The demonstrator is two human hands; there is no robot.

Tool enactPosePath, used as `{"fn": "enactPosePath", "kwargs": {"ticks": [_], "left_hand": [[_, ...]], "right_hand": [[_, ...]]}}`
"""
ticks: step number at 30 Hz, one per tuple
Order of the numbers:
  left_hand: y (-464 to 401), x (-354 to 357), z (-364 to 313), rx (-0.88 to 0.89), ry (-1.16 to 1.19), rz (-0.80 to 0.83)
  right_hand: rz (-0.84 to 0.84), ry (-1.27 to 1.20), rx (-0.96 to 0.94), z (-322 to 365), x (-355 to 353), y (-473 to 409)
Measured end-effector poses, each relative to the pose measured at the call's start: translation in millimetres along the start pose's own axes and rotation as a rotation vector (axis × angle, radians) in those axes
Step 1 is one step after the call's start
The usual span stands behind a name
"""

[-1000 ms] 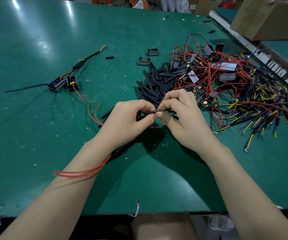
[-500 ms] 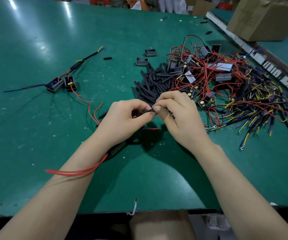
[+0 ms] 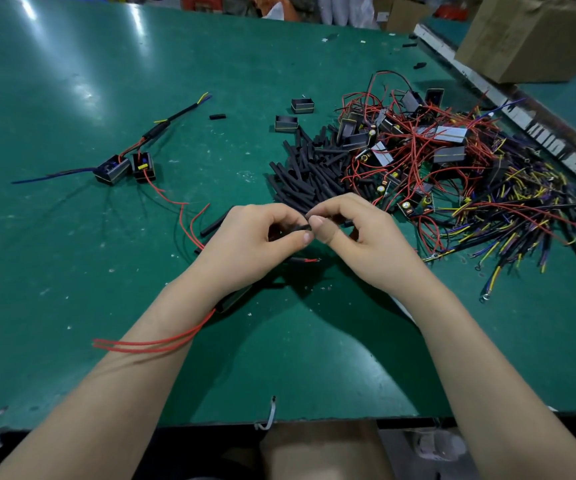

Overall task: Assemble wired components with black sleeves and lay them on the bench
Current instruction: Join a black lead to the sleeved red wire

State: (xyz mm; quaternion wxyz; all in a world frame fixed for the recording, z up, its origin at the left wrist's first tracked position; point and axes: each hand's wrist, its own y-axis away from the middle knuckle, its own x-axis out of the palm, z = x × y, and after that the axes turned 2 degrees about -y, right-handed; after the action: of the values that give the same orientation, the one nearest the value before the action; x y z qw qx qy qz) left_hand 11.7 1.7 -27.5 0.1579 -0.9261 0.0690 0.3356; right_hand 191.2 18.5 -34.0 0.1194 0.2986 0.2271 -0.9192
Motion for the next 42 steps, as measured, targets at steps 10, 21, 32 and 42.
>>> {"fn": "enactPosePath", "kwargs": {"ticks": [10, 21, 32, 42], "left_hand": [[-1.7, -4.8, -1.0, -0.057, 0.080, 0.066], [-0.2, -9.4, 11.6, 0.197, -0.262, -0.069], [-1.8, -3.2, 9.2, 0.161, -0.279, -0.189], [-0.4, -2.4, 4.2, 0.067, -0.219, -0.217]], "right_hand": [[-0.003, -0.105, 0.102, 3.4, -0.3, -0.9], [0.056, -0.089, 0.038, -3.1, -8.9, 1.0], [0.065, -0.036, 0.069, -4.1, -7.3, 1.1], [0.023, -0.108, 0.062, -2.7, 0.1, 1.3]]}}
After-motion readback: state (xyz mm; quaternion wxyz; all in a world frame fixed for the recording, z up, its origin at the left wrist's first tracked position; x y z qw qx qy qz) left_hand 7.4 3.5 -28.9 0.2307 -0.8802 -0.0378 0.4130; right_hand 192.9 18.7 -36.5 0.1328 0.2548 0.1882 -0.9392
